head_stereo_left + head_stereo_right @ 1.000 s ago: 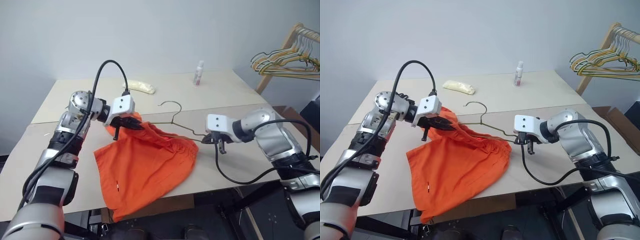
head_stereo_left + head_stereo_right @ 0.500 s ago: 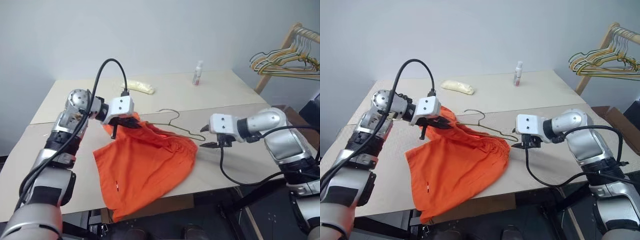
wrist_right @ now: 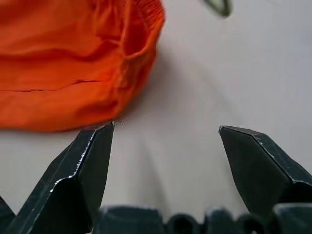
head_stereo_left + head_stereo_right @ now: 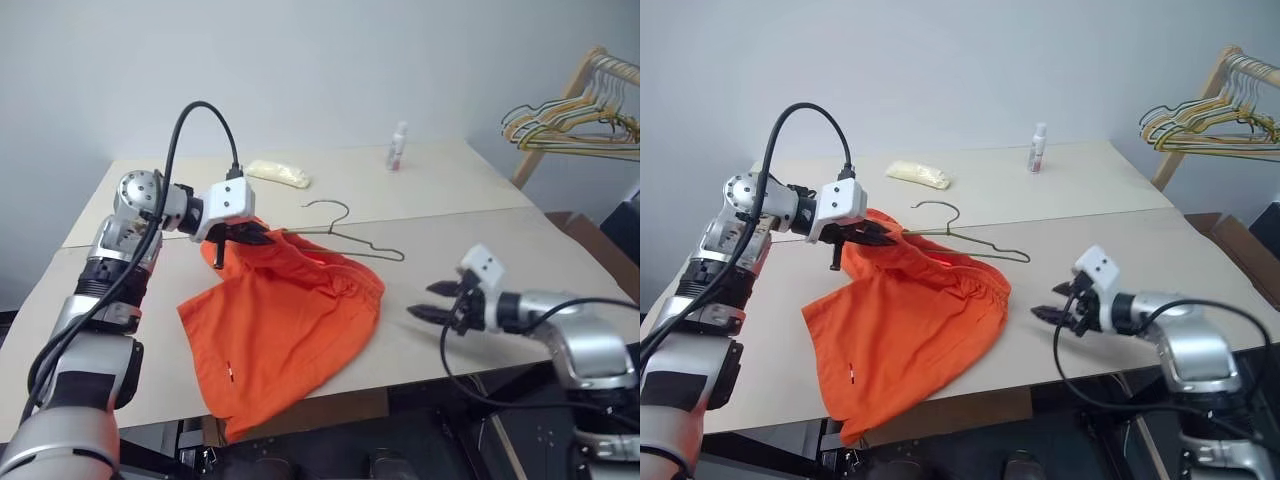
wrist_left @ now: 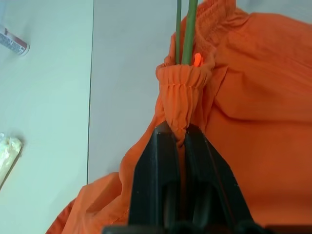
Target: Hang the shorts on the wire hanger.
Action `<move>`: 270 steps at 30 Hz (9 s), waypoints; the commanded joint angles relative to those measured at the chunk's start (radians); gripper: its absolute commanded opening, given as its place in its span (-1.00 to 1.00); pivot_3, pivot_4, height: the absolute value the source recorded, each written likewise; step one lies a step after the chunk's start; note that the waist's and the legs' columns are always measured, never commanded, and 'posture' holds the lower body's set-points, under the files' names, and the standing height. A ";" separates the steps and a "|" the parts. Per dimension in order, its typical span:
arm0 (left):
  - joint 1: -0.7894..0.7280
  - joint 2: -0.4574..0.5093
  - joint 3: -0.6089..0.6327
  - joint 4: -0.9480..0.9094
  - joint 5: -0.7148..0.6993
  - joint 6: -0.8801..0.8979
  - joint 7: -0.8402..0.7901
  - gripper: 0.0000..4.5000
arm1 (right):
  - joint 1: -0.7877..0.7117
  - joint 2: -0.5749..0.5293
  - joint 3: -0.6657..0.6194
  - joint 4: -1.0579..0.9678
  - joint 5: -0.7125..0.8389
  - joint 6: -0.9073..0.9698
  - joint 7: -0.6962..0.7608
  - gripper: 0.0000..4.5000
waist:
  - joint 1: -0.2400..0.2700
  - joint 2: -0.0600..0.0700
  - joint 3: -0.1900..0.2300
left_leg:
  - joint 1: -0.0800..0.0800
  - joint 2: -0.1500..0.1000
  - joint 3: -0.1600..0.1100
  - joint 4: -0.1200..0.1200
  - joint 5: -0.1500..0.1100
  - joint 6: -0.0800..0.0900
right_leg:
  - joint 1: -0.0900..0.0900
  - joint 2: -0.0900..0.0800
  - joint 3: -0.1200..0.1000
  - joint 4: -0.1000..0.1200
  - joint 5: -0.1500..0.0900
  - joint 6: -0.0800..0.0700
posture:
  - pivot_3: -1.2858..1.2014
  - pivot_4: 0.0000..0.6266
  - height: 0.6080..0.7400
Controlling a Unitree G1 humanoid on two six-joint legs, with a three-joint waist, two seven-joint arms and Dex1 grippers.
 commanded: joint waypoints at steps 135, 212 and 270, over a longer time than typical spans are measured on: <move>0.078 -0.001 0.063 -0.097 -0.105 -0.176 0.026 -0.87 | -0.465 -0.119 0.224 0.182 -0.112 -0.432 0.258 -0.97 | 0.009 -0.001 0.001 | 0.003 0.000 0.005 -0.001 0.000 -0.001 | 0.000 0.001 0.003 0.001 -0.001 0.001 | 0.12 -1.00 1.00; 0.374 -0.391 0.227 -0.758 -0.671 0.328 0.445 1.00 | -0.928 -0.451 -0.629 1.247 -0.189 -0.042 -1.221 -0.97 | -0.079 0.019 -0.005 | 0.011 0.000 0.021 -0.005 -0.009 0.017 | 0.009 -0.002 0.021 -0.017 0.002 0.004 | 0.02 -1.00 1.00; 0.378 -0.312 0.229 -0.706 -0.615 0.311 0.400 1.00 | -0.651 -0.271 -0.023 0.569 -0.370 -0.373 -0.975 0.99 | -0.068 0.024 -0.006 | 0.008 0.000 0.024 -0.005 -0.008 0.014 | 0.008 -0.002 0.023 -0.028 0.007 0.013 | 0.06 -1.00 1.00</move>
